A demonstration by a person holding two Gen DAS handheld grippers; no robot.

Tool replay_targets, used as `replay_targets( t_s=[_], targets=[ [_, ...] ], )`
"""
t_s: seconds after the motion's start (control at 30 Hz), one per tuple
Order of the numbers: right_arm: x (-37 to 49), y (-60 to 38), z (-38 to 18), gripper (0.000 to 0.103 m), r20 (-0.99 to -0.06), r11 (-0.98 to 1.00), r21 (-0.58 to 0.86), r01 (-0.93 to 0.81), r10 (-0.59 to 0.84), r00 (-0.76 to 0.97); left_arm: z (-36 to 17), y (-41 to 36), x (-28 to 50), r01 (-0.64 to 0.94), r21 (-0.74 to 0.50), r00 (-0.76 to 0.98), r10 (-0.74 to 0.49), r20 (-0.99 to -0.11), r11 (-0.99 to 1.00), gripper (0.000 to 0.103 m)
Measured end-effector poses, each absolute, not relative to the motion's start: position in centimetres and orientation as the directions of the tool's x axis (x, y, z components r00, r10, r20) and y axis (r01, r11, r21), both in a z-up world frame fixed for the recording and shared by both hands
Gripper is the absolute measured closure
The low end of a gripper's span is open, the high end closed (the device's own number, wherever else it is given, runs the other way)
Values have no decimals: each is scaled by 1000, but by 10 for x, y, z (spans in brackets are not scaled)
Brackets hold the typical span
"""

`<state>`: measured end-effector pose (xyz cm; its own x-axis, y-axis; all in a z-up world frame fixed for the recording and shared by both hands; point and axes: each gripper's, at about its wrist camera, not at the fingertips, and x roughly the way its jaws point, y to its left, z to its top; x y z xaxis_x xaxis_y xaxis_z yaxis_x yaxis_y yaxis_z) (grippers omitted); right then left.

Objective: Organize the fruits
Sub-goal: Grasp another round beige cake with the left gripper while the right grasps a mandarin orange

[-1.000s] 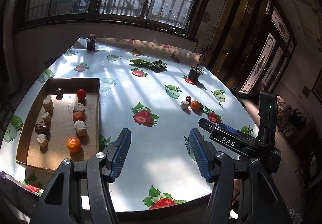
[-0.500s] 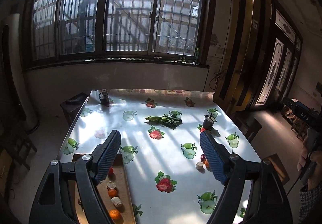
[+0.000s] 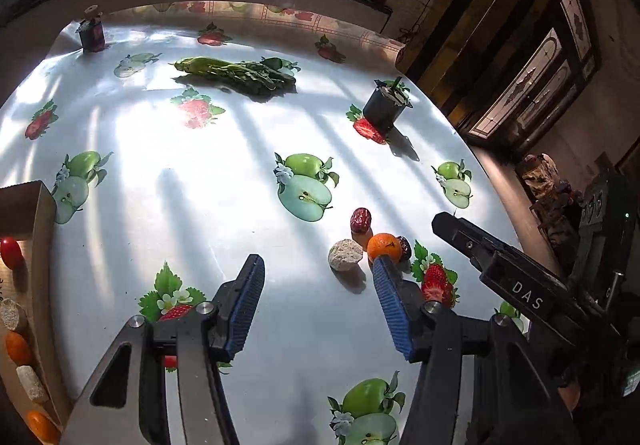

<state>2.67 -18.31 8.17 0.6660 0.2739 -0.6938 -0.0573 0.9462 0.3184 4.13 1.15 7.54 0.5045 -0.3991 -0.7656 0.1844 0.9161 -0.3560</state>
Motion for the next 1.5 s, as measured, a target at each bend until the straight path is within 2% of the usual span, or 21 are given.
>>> replay_targets(
  t_s=[0.1, 0.27, 0.47, 0.6, 0.67, 0.73, 1.0, 1.27, 1.3, 1.33, 1.5],
  targets=[
    [39, -180, 56, 61, -697, 942, 327, -83, 299, 651, 49, 2, 62, 146, -413, 474, -430, -768, 899, 63],
    [52, -177, 28, 61, -691, 925, 365, -110, 348, 634, 30, 6, 79, 83, -484, 492, -459, -740, 871, 63],
    [54, -154, 18, 62, -732, 964, 215, -159, 267, 627, 32, 15, 80, 110, -509, 536, -482, -693, 854, 63],
    [53, -141, 6, 61, -765, 985, 73, -156, 156, 624, 21, 17, 82, 109, -499, 527, -476, -704, 860, 63],
    [51, -144, 7, 66, -760, 982, 105, -157, 181, 624, 15, 16, 84, 101, -501, 514, -476, -713, 860, 63],
    [48, -154, 10, 66, -752, 974, 178, -140, 227, 619, 12, 12, 86, 110, -497, 503, -479, -720, 861, 63],
    [35, -197, 30, 66, -686, 949, 312, -34, 250, 684, 9, -32, 81, 235, -418, 487, -478, -731, 878, 57],
    [40, -204, 25, 66, -692, 930, 367, 9, 267, 671, 7, -64, 71, 318, -256, 521, -394, -758, 913, 57],
    [40, -204, 23, 66, -693, 931, 365, 9, 266, 670, 8, -64, 71, 315, -241, 524, -380, -762, 918, 63],
    [41, -204, 23, 66, -695, 933, 361, 9, 263, 670, 7, -62, 71, 308, -226, 529, -364, -767, 924, 74],
    [41, -204, 22, 66, -696, 938, 346, 19, 243, 676, 9, -45, 75, 274, -302, 509, -404, -760, 913, 74]
  ],
)
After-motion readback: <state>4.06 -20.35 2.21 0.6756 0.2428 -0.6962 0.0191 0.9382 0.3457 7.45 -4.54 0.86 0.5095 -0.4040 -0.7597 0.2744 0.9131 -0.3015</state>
